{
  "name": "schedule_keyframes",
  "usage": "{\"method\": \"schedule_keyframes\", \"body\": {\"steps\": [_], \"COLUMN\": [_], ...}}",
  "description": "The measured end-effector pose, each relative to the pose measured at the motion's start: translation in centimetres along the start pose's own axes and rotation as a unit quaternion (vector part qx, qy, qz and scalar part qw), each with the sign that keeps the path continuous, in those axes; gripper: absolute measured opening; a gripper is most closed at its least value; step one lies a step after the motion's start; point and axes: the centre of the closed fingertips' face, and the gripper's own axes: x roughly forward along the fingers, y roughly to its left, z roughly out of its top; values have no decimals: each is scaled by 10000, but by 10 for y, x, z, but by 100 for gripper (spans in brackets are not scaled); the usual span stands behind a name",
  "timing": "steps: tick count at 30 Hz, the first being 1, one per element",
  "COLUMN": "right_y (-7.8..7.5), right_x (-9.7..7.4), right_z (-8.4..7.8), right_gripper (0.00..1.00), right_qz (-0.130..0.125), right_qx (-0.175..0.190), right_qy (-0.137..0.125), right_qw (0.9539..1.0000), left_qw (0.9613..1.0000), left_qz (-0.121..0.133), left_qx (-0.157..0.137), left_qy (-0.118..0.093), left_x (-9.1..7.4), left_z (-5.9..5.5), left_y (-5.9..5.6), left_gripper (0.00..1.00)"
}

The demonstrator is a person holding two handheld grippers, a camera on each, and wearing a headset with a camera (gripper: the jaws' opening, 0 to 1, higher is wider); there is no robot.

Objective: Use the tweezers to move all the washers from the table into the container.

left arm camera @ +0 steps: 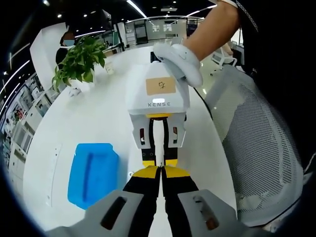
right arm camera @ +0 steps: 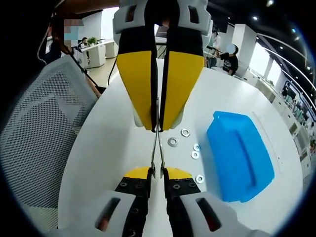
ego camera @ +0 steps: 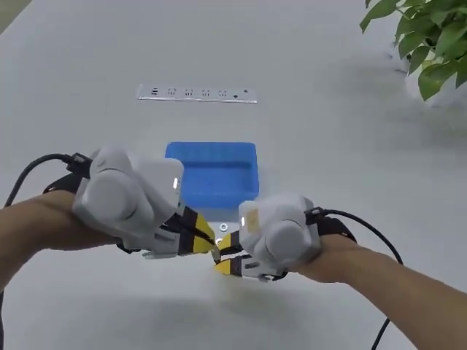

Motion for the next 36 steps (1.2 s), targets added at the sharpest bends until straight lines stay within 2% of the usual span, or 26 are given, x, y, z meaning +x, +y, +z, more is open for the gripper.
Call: {"method": "schedule_keyframes", "body": {"steps": [21,36], "right_y": [-22,-29], "right_x": [2,5], "right_z": [-4,-9], "right_gripper": [13,13], "right_qz": [-198,-187], "right_qx": [61,116], "right_qy": [-18,-10], "right_qw": [9998,9998], "left_qw": [9999,9999], "left_qz": [-15,-93], "left_qx": [120,89], "left_qy": [6,22], "left_x": [-1,4], "left_z": [3,-1], "left_y": [18,29], "left_gripper": [6,6]}}
